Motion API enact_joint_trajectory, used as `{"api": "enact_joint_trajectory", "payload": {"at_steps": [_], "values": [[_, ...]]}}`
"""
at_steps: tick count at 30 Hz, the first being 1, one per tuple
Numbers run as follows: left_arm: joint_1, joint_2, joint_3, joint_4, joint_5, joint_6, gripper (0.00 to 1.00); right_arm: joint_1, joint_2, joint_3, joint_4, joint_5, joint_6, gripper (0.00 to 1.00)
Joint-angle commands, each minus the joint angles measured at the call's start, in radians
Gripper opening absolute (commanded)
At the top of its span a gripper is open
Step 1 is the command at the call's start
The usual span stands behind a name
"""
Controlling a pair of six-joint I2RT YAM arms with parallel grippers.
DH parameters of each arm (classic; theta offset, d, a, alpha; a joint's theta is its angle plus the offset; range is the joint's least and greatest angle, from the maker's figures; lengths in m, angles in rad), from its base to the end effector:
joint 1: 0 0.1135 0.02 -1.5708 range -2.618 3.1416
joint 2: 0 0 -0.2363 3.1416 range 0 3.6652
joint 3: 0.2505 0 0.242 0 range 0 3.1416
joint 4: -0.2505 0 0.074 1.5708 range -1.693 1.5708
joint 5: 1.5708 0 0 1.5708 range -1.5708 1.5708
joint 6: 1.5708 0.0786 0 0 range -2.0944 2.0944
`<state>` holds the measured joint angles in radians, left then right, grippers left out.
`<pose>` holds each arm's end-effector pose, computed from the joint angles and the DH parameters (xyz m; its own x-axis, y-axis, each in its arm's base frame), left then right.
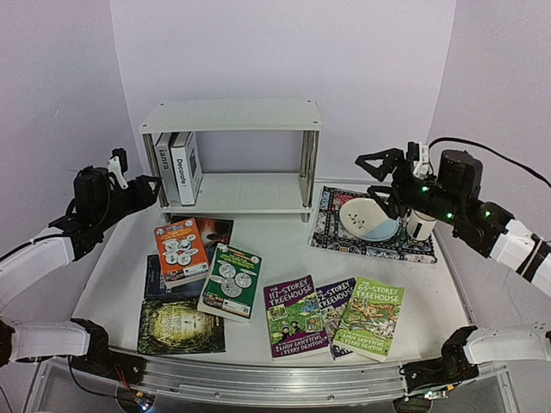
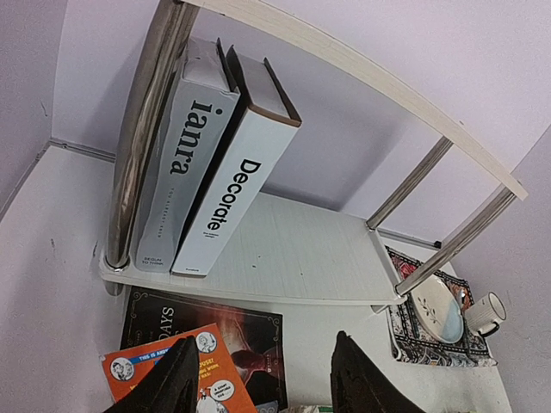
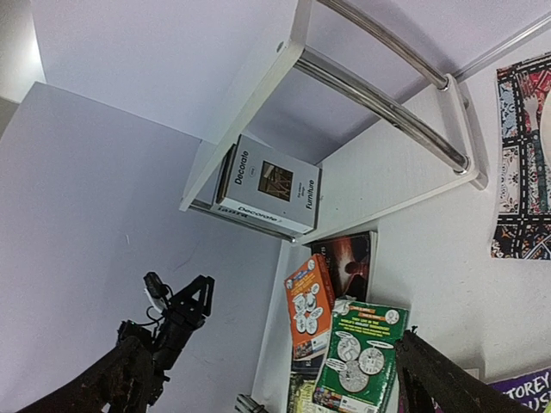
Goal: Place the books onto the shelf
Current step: Pick up the book from the book pile.
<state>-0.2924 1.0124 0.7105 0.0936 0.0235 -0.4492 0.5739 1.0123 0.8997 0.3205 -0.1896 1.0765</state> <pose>0.2731 -0.0841 0.2699 -0.3131 -0.3591 -0.8792 0.1934 0.8822 -0.4292 0.2291 0.1658 0.3784 -0.5235 0.6911 -0.4984 -0.4790 0.2451 0.8429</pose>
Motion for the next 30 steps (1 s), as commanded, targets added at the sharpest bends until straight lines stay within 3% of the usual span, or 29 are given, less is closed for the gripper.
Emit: {"api": "enact_joint_trajectory", "payload": {"at_steps": [1,12,15,17,19,25,30], "values": [[0.003,-0.03,-0.003,-0.022,0.009,-0.001,0.54,0.003,0.004,-0.005,-0.067,-0.057,-0.159,0.98],[0.004,-0.028,-0.047,-0.121,0.127,-0.048,0.57,0.003,0.102,-0.078,-0.187,-0.05,-0.322,0.98],[0.003,-0.003,-0.047,-0.191,0.171,-0.068,0.74,0.003,0.116,-0.108,-0.188,-0.007,-0.384,0.98],[0.003,0.022,-0.046,-0.242,0.204,-0.076,0.9,0.003,0.135,-0.12,-0.181,-0.051,-0.446,0.98],[0.004,0.042,-0.056,-0.271,0.242,-0.088,0.99,0.003,0.16,-0.132,-0.165,-0.108,-0.483,0.98],[-0.022,0.078,-0.094,-0.278,0.359,-0.126,1.0,0.004,0.245,-0.142,-0.155,-0.163,-0.503,0.98],[-0.129,0.051,-0.106,-0.28,0.266,-0.154,1.0,0.016,0.286,-0.154,-0.154,-0.154,-0.518,0.98]]}}
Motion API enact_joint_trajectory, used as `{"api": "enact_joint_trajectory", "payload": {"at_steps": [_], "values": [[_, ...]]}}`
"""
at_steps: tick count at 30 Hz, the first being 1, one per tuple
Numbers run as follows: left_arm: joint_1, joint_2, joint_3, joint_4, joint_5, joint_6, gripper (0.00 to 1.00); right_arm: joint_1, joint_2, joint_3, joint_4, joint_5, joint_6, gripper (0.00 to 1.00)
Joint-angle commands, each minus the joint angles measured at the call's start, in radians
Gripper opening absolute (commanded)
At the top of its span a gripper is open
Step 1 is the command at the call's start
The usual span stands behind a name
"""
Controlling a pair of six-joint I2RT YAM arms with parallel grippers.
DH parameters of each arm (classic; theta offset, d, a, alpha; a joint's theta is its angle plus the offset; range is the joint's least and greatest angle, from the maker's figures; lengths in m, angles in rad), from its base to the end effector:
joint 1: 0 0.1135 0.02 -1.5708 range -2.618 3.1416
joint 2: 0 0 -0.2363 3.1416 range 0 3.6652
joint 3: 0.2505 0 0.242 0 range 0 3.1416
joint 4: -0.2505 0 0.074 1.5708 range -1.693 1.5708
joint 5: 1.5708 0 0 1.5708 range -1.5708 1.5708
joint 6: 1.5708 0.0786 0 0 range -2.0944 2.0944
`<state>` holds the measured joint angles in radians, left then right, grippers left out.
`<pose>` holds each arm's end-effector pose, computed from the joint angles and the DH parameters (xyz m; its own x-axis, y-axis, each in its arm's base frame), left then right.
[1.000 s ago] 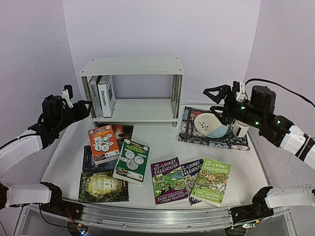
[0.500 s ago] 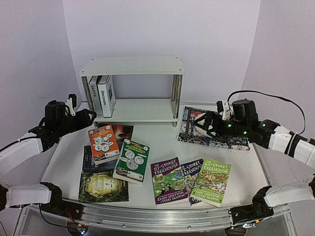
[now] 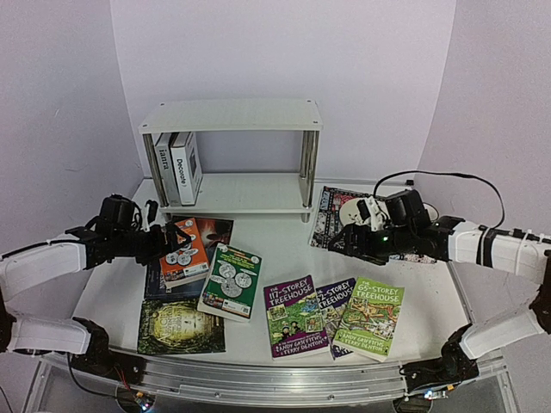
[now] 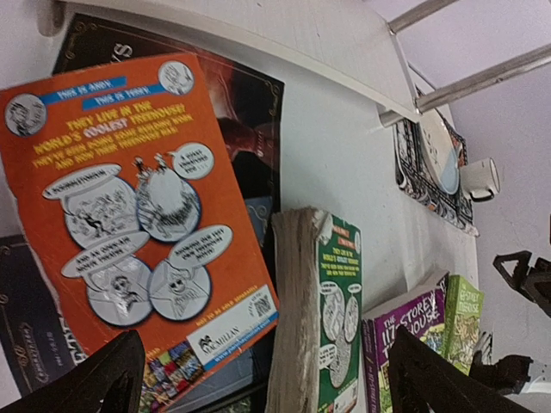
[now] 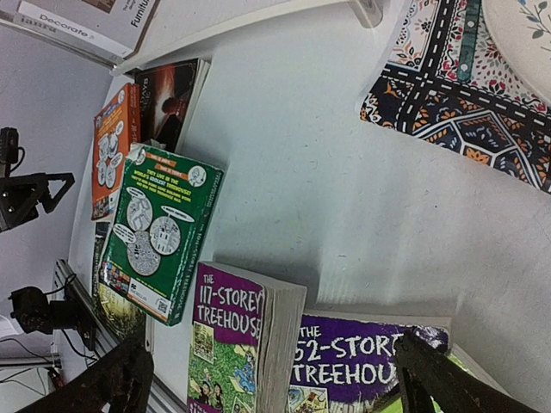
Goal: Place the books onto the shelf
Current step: Pick up the book from the book pile.
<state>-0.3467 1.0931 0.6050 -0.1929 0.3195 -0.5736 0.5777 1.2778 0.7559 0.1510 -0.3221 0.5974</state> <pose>0.2381 -0.1123 0.1728 -0.7970 -0.2598 -0.5453 0.1424 0.7964 -0.5877 0.2573 0.1974 0.2210 -0.6814 0.1927 -0.7060 -0.4618 0.6351 0.6191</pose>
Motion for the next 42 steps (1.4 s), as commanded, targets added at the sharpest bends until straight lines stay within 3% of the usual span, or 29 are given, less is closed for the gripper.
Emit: {"api": "enact_joint_trajectory", "payload": {"at_steps": [1,11,17,28,42], "values": [[-0.095,-0.029,0.004,0.006,-0.047,-0.034,1.0,0.015,0.03,-0.01,0.016,-0.02,-0.04,0.98],[-0.152,0.098,0.078,0.011,-0.07,-0.051,0.99,0.079,0.148,0.055,0.027,-0.002,-0.055,0.98],[-0.164,0.188,0.116,0.011,-0.017,-0.038,0.93,0.135,0.179,0.084,0.033,0.013,-0.047,0.98],[-0.215,0.12,0.033,0.017,0.057,-0.061,1.0,0.28,0.285,0.141,0.092,0.078,-0.048,0.98],[-0.3,0.145,0.006,0.064,0.004,-0.141,1.0,0.444,0.454,0.199,0.282,0.025,0.026,0.98]]}}
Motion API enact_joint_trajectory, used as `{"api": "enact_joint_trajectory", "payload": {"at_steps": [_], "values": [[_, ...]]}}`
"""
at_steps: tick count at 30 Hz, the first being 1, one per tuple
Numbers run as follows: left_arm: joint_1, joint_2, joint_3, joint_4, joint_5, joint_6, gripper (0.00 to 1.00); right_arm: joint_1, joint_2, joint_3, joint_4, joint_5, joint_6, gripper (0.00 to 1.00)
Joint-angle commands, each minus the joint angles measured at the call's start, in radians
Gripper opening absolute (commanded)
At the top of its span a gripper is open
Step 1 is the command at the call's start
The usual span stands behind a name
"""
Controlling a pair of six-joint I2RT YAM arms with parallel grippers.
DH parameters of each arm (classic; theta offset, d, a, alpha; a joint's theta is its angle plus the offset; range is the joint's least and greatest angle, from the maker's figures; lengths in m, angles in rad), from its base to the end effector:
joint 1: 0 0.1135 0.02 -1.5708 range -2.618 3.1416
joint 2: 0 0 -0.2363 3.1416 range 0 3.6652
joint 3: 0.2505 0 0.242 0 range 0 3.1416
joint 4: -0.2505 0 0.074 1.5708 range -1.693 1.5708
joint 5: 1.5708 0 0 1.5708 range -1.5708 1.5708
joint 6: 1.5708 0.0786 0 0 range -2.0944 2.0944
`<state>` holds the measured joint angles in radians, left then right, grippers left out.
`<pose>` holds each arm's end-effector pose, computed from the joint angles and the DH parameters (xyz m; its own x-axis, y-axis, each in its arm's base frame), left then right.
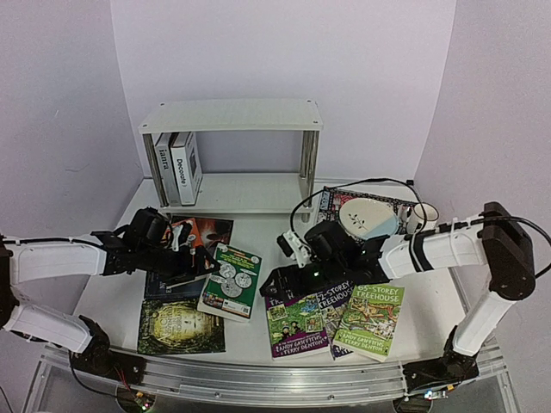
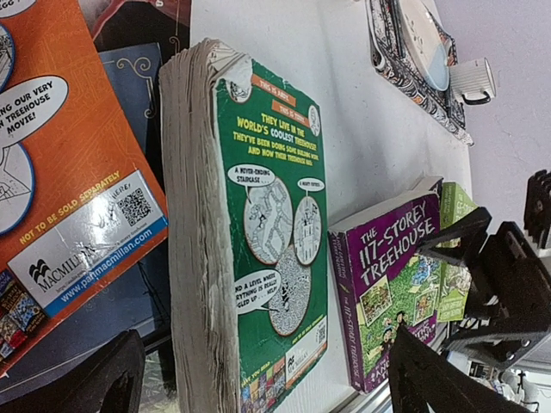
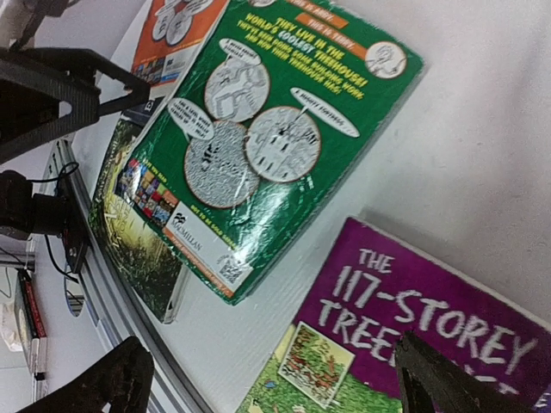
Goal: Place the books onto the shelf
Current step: Pick up the book from the book pile.
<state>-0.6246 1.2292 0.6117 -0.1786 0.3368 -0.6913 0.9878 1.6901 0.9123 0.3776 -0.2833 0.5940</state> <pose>0.2041 -0.1792 0.1434 -0.9180 -0.0800 -0.3883 0.2001 0.7521 -0.6279 0.1991 0.3418 0.1681 -0.7057 -0.0940 -0.7023 -0.6616 0.4420 0.6057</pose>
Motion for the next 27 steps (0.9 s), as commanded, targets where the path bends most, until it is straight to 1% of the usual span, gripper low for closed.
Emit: {"api": "enact_joint_trajectory", "payload": {"at_steps": [1,7,12,13,14,16,20,23,25,27], "values": [[-0.03,0.017,-0.001,0.052,-0.014,-0.025,1.0,0.04,0.051,0.052,0.056,-0.011,0.033,0.98],[-0.042,0.033,-0.009,0.054,-0.046,-0.036,1.0,0.069,0.106,0.094,0.058,0.002,0.049,0.98],[-0.041,0.042,-0.009,0.057,-0.039,-0.041,1.0,0.075,0.159,0.115,0.059,0.036,0.136,0.96],[-0.041,0.043,-0.01,0.057,-0.039,-0.041,1.0,0.075,0.173,0.121,0.063,0.028,0.149,0.96],[-0.042,0.043,-0.01,0.057,-0.039,-0.045,1.0,0.075,0.192,0.128,0.071,0.014,0.159,0.93],[-0.042,0.047,-0.009,0.06,-0.031,-0.05,1.0,0.077,0.214,0.139,0.085,0.004,0.189,0.91],[-0.043,0.068,-0.012,0.077,-0.003,-0.05,1.0,0.08,0.245,0.142,0.096,0.033,0.241,0.91],[-0.042,0.084,-0.033,0.141,0.04,-0.068,0.99,0.08,0.274,0.159,0.099,0.05,0.274,0.89],[-0.042,0.097,-0.044,0.173,0.061,-0.078,0.97,0.081,0.294,0.174,0.108,0.047,0.292,0.86],[-0.042,0.111,-0.042,0.174,0.061,-0.079,0.93,0.08,0.314,0.188,0.116,0.041,0.306,0.8]]}}
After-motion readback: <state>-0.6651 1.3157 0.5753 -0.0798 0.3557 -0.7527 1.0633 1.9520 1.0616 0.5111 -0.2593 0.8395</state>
